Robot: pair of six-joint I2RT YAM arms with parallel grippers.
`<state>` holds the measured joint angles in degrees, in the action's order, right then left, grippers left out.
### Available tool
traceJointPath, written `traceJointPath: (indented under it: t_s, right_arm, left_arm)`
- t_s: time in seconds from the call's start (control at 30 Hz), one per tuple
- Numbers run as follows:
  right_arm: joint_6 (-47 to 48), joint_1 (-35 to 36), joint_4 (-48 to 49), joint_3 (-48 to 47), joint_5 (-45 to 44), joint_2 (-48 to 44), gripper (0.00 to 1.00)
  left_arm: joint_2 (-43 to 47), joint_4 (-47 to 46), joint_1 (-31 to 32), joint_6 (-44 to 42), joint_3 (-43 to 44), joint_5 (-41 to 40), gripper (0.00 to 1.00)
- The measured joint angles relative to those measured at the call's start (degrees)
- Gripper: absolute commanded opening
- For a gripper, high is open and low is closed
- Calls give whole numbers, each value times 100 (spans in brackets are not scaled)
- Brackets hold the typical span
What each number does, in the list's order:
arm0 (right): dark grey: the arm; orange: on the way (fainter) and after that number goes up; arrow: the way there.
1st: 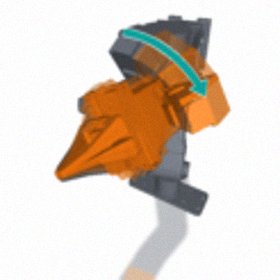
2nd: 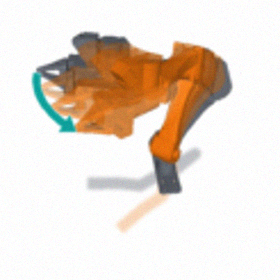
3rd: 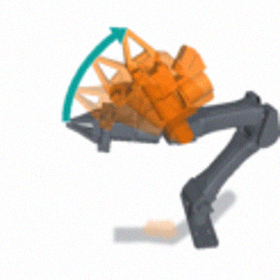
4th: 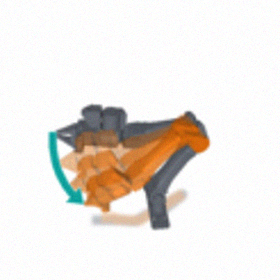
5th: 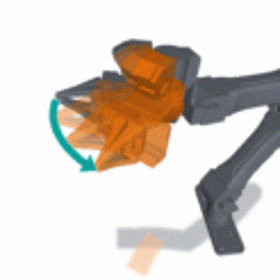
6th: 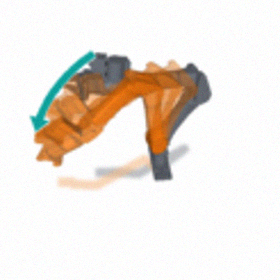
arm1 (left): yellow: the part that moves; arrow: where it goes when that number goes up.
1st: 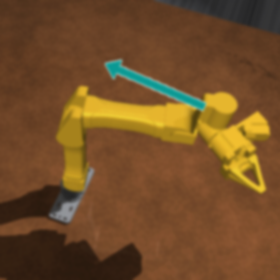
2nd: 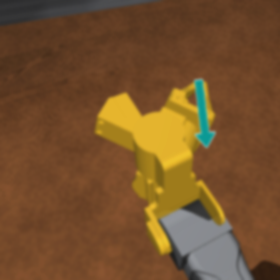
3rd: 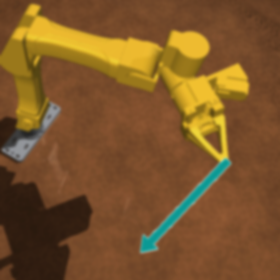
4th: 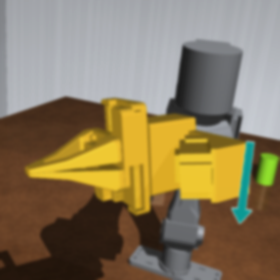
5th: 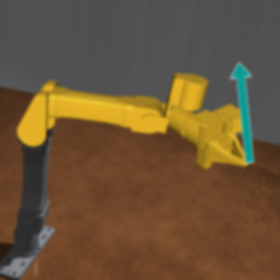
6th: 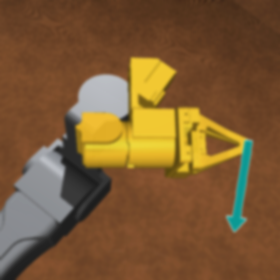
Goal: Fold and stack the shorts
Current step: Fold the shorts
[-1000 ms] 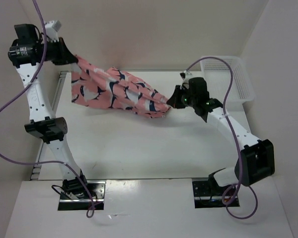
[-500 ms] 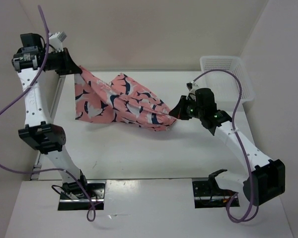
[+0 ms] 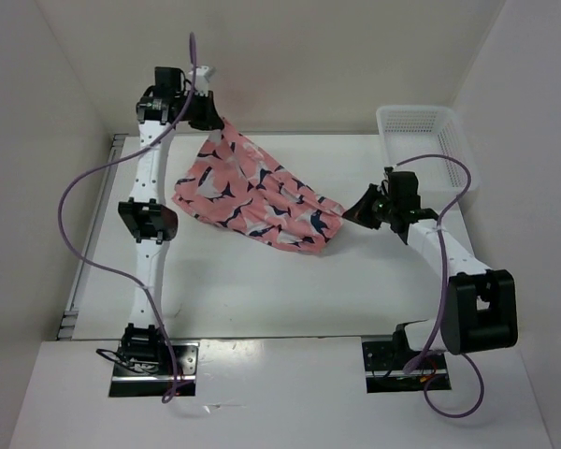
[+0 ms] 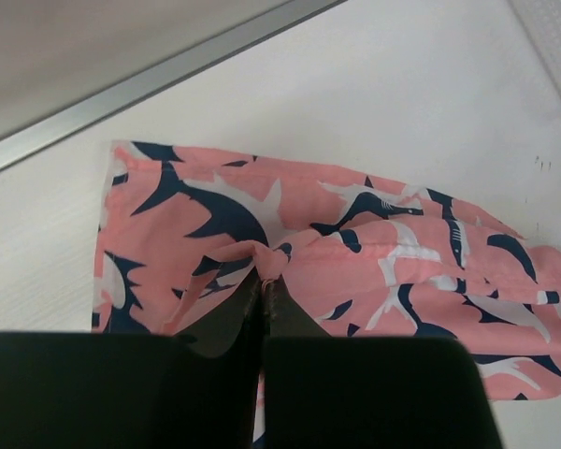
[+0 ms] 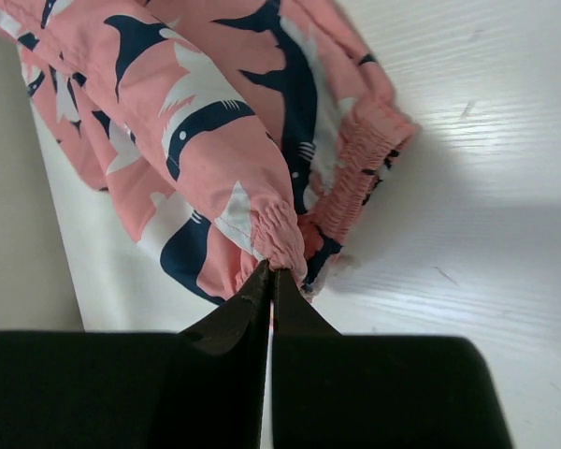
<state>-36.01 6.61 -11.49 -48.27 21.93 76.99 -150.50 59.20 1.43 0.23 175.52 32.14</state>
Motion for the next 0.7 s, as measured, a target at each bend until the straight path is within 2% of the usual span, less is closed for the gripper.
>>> traceJointPath:
  t_s: [0.13,0.27,0.3,0.37,0.4,0.43,0.5,0.7]
  right_arm:
    - [-216,-160,118,61,-162,142,1]
    - [-330,-203,208,-4,-306,595,12]
    - [-361,-223,214,-70,-317,780,16]
    - [-407,-293,227,-289,-332,1156,40]
    - [-424,-334,221,-402,-354,1322,49]
    - [-424,-380,216,-529,-367,1475,58]
    - [-358,-433,160,-822,-304,1738,63]
    - [-72,-472,-151,-1351,-138,1834,72]
  left_arm:
    - [-256,-339,289,-2,184,-273,2]
    - [-472,-713,291,0,214,-811,4]
    - [-514,-756,267,4,214,-925,16]
    - [-601,-787,234,-11,214,-1128,41]
    - [-629,-824,214,-22,214,-1220,49]
    - [-664,-846,195,-33,214,-1296,65]
    - [-693,-859,160,-17,214,-1425,73]
    - [-693,-800,0,-4,219,-1705,76]
